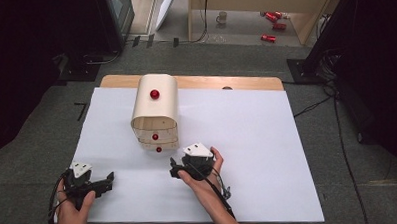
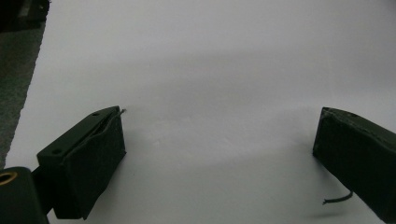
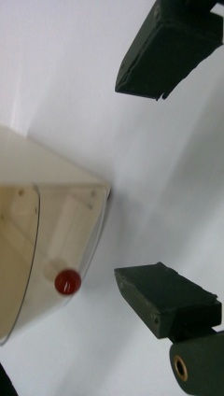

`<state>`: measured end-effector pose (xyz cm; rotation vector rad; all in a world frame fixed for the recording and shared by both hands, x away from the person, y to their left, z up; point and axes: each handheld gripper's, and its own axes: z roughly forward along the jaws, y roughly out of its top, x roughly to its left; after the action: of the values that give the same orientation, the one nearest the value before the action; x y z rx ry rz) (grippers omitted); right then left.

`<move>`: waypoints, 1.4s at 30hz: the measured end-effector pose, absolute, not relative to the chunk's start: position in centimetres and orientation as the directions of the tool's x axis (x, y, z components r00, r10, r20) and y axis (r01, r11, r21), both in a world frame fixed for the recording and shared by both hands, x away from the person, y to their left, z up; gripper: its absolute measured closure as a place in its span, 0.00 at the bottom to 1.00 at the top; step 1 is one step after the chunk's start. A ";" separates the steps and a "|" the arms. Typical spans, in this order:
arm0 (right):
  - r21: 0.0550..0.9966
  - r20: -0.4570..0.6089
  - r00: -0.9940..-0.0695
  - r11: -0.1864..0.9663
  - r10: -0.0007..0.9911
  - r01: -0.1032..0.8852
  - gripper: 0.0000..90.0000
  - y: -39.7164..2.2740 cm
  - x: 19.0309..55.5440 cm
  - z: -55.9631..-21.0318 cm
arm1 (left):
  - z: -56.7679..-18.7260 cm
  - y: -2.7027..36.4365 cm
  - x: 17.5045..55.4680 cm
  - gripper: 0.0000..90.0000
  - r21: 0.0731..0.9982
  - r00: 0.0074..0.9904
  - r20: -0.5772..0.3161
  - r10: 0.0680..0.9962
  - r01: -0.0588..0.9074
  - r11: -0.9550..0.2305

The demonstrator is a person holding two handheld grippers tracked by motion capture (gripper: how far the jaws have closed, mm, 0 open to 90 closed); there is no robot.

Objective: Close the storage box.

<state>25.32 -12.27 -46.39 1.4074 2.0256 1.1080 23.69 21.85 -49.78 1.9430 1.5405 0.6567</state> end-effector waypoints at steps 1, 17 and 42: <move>0.807 0.091 -0.385 0.159 0.919 0.569 0.11 -12.8 25.3 -46.3 | -49.8 21.8 23.7 0.03 0.696 0.216 0.029 0.976 0.697 -0.175; 0.813 0.099 -0.300 0.096 0.949 0.575 0.11 -21.2 24.0 -45.9 | -49.8 21.8 23.7 0.03 0.696 0.216 0.030 0.976 0.697 -0.175; 0.812 0.081 -0.078 -0.020 0.994 0.584 0.12 -35.5 20.2 -47.6 | -49.8 21.8 23.7 0.03 0.696 0.216 0.030 0.976 0.696 -0.175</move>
<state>20.16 -35.48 -47.64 1.6496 1.7111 0.9648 23.69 21.82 -49.79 1.9426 1.5408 0.6588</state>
